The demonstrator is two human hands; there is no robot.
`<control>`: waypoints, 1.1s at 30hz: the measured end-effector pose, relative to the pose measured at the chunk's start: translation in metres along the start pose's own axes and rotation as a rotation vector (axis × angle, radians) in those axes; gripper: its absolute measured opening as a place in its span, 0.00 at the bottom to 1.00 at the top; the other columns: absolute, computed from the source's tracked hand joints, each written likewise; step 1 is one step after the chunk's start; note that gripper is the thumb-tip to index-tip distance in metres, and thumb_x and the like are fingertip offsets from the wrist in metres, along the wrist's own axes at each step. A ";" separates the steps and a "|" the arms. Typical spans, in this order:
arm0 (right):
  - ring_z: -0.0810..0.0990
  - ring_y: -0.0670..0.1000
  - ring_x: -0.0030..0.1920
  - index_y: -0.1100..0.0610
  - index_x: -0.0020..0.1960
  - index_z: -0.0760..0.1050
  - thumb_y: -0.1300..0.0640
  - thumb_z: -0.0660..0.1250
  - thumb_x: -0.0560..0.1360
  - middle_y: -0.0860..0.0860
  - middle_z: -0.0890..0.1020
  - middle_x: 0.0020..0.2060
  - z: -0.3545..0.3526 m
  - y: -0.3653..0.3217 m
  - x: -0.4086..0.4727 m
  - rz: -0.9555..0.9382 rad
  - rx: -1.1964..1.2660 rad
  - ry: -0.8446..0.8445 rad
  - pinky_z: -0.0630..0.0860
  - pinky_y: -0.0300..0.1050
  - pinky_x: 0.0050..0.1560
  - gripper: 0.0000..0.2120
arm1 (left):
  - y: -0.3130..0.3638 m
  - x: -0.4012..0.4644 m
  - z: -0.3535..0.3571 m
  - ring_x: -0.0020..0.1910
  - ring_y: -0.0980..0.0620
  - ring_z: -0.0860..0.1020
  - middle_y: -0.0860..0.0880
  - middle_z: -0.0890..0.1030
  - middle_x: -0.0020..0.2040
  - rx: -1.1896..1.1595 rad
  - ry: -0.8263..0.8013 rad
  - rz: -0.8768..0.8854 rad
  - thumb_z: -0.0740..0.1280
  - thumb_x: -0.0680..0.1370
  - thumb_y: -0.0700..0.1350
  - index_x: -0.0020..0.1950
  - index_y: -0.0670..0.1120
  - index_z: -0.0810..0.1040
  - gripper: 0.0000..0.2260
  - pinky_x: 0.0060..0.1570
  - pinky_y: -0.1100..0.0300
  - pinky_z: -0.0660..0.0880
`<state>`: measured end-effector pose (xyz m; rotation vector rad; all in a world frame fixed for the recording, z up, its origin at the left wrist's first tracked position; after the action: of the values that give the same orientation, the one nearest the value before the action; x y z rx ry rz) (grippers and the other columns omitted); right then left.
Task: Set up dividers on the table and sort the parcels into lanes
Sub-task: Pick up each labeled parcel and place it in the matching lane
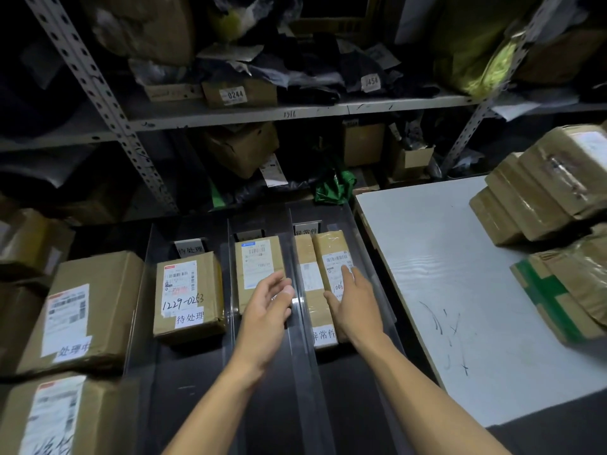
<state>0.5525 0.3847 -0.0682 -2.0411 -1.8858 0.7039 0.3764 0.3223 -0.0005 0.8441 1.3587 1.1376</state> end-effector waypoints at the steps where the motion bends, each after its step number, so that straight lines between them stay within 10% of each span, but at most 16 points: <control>1: 0.56 0.54 0.78 0.55 0.79 0.55 0.45 0.63 0.80 0.53 0.59 0.78 -0.009 -0.011 -0.007 -0.037 0.007 0.022 0.59 0.51 0.77 0.33 | 0.004 -0.002 -0.003 0.63 0.58 0.76 0.54 0.78 0.62 -0.002 0.005 0.012 0.63 0.81 0.46 0.60 0.60 0.73 0.11 0.57 0.62 0.74; 8: 0.57 0.47 0.77 0.52 0.79 0.57 0.44 0.64 0.79 0.49 0.63 0.77 -0.045 -0.130 -0.056 -0.368 0.037 0.145 0.51 0.36 0.71 0.33 | 0.036 -0.022 -0.068 0.61 0.60 0.77 0.56 0.79 0.61 -0.008 0.134 0.111 0.64 0.81 0.46 0.61 0.60 0.74 0.11 0.66 0.55 0.72; 22: 0.68 0.52 0.71 0.55 0.77 0.64 0.45 0.68 0.77 0.52 0.71 0.72 0.066 -0.420 -0.163 -0.835 0.070 0.043 0.65 0.45 0.70 0.32 | 0.078 -0.130 -0.366 0.54 0.66 0.78 0.52 0.80 0.58 -0.006 0.570 0.298 0.65 0.80 0.41 0.61 0.54 0.75 0.12 0.58 0.62 0.73; 33: 0.75 0.52 0.65 0.55 0.75 0.65 0.44 0.68 0.77 0.53 0.76 0.68 0.225 -0.544 -0.201 -0.627 0.190 -0.297 0.70 0.43 0.61 0.31 | 0.055 -0.162 -0.577 0.59 0.59 0.76 0.53 0.77 0.61 0.052 0.834 0.236 0.64 0.80 0.41 0.63 0.51 0.74 0.13 0.53 0.67 0.73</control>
<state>-0.0350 0.2203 0.0520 -1.1690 -2.3353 0.9893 -0.1775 0.0935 0.0523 0.5828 1.9985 1.7560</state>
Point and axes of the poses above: each hand's wrist, its own x-axis towards the middle knuckle, its own z-axis out of the palm, y = z × x, the point moved 6 cm from there along x, towards the middle knuckle
